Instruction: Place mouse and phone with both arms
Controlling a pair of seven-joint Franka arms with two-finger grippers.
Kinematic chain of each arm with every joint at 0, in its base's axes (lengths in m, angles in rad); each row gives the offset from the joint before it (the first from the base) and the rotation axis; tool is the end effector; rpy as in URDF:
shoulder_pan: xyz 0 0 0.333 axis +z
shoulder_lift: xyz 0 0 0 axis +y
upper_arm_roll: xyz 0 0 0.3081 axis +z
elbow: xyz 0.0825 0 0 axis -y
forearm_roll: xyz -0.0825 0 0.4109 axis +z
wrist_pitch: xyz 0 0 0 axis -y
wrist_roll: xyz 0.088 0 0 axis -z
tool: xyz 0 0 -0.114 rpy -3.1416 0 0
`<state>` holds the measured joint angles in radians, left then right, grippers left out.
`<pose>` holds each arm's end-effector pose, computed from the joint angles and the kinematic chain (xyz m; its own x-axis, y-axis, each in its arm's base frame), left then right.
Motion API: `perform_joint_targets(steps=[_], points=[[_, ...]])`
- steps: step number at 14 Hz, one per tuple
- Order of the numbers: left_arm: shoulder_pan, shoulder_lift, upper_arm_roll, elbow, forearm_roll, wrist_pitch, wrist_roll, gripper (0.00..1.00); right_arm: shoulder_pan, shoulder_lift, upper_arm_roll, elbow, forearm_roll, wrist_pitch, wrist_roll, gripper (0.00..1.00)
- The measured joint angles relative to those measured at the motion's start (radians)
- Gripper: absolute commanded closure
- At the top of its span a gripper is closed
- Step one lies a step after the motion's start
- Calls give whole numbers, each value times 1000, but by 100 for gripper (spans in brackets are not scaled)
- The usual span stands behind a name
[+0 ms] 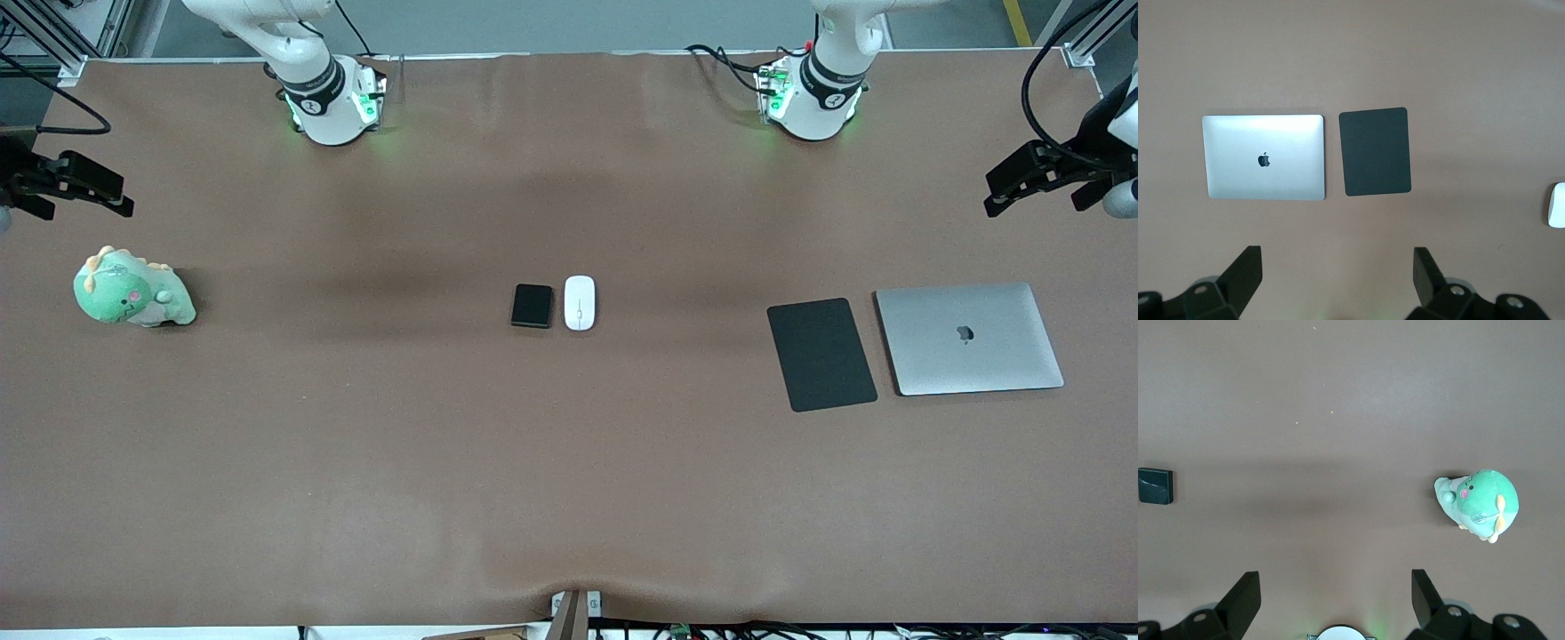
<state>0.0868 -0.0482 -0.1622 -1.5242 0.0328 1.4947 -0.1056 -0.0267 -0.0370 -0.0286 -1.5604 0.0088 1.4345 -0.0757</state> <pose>0.5576 -0.0406 0.6531 0.9992 0.0327 0.0223 0.0335 -0.9987 -0.0383 0.5543 -0.0299 0.6245 0.9959 0.0219 -0.0878 0.0205 -0.9997 -0.0165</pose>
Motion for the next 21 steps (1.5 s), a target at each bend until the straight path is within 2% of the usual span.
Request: perform_joint_targets(steps=[16,21], points=[[0,2,1,-2,0,-2,0,0,-1,0,-2,0,0,-1,0,0],[-62,40,-5,-4,0,-2,0,0,-1,0,-2,0,0,-1,0,0]])
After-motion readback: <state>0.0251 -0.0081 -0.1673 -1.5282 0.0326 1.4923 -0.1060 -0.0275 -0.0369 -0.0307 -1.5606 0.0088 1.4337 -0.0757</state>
